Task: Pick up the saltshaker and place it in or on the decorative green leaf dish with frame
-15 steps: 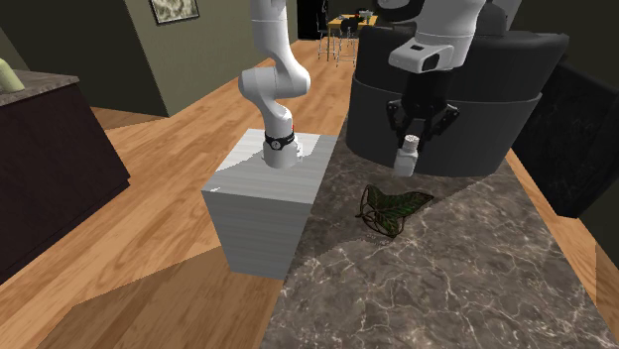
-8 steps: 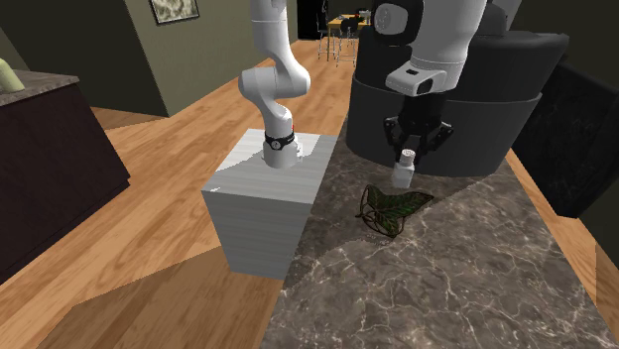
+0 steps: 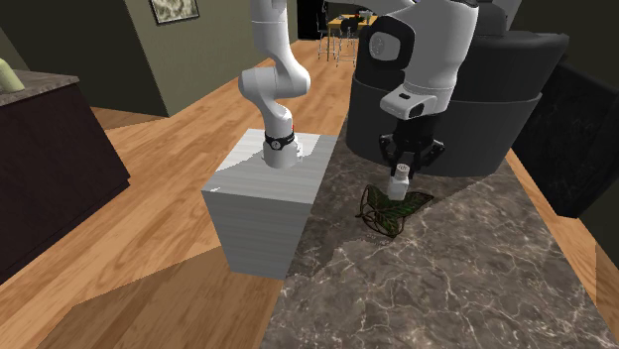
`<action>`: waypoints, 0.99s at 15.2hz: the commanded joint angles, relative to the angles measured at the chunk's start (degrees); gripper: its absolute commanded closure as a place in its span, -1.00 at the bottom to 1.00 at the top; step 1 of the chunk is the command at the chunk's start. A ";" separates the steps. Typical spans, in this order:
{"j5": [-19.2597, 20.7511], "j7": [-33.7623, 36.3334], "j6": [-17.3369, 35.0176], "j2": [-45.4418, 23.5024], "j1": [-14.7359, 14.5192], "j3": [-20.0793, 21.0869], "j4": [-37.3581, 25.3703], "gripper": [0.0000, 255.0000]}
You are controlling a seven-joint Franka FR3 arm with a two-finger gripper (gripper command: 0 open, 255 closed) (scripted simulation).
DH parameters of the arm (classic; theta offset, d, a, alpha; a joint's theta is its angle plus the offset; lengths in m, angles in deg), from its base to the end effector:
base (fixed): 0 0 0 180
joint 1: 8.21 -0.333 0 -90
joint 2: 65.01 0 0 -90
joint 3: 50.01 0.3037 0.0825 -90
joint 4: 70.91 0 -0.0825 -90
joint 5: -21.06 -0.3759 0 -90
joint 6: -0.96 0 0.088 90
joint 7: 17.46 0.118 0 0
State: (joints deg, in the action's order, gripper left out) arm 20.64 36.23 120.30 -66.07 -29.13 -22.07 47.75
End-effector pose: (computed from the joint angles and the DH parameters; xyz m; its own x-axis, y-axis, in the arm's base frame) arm 0.3571 0.4084 0.4030 0.9960 -0.0878 -0.0148 -0.0879 -0.9961 -0.0053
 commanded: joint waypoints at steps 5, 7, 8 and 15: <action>0.05 0.18 0.46 -0.09 -0.08 0.08 0.34 1.00; 0.05 0.18 0.46 -0.09 -0.08 0.08 0.34 1.00; 0.05 0.18 0.46 -0.09 -0.08 0.08 0.34 -1.00; -0.68 -0.36 -3.27 1.34 0.06 -0.02 -2.12 -1.00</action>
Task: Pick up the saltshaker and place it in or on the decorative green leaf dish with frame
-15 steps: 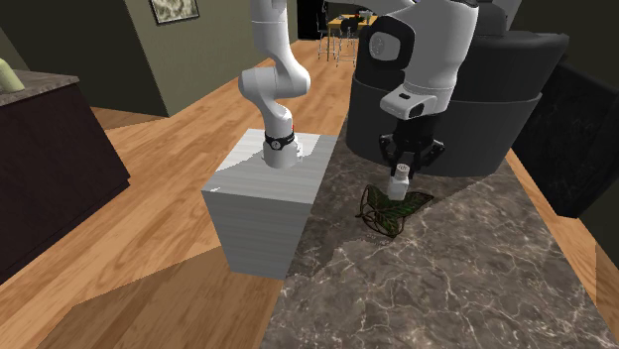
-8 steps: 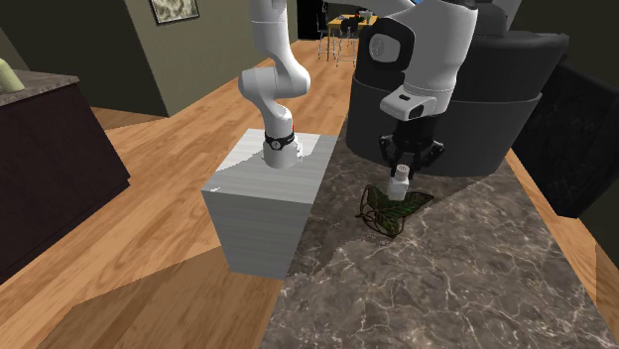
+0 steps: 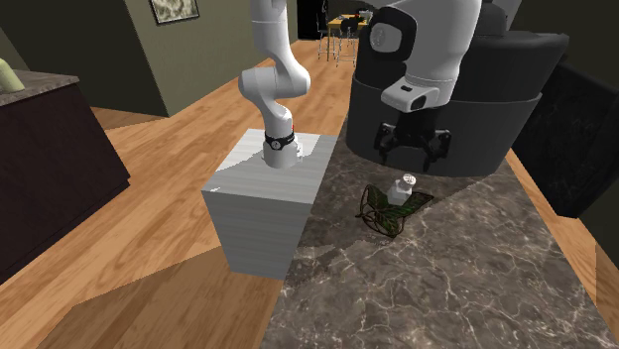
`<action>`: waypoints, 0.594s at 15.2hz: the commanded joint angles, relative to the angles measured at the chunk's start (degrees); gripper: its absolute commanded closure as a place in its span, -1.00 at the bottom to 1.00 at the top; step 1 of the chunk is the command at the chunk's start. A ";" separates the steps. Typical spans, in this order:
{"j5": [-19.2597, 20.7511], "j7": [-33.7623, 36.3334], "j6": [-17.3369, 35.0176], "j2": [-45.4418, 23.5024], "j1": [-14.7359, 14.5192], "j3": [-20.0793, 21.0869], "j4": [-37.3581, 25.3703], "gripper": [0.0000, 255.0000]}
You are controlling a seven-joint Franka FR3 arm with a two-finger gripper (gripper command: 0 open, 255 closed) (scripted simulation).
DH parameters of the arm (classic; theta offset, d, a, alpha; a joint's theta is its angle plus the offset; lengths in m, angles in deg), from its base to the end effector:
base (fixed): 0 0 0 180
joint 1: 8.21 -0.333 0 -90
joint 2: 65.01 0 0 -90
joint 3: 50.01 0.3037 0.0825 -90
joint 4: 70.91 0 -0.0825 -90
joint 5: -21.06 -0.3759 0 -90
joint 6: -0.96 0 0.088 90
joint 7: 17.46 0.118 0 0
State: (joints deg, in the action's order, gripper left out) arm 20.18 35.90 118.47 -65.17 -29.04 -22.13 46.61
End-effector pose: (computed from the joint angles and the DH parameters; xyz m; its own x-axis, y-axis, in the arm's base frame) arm 0.3571 0.4080 0.4168 0.9960 -0.0881 -0.0136 -0.0882 -0.9961 -0.0067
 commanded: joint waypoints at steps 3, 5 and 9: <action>-0.70 -0.38 -4.79 1.44 0.08 -0.08 -3.45 -1.00; -0.70 -0.38 -4.79 1.44 0.08 -0.08 -3.45 -1.00; -0.70 -0.38 -4.79 1.44 0.08 -0.08 -3.45 -1.00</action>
State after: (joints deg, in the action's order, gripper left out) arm 19.48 35.52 113.69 -63.74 -28.96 -22.21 43.17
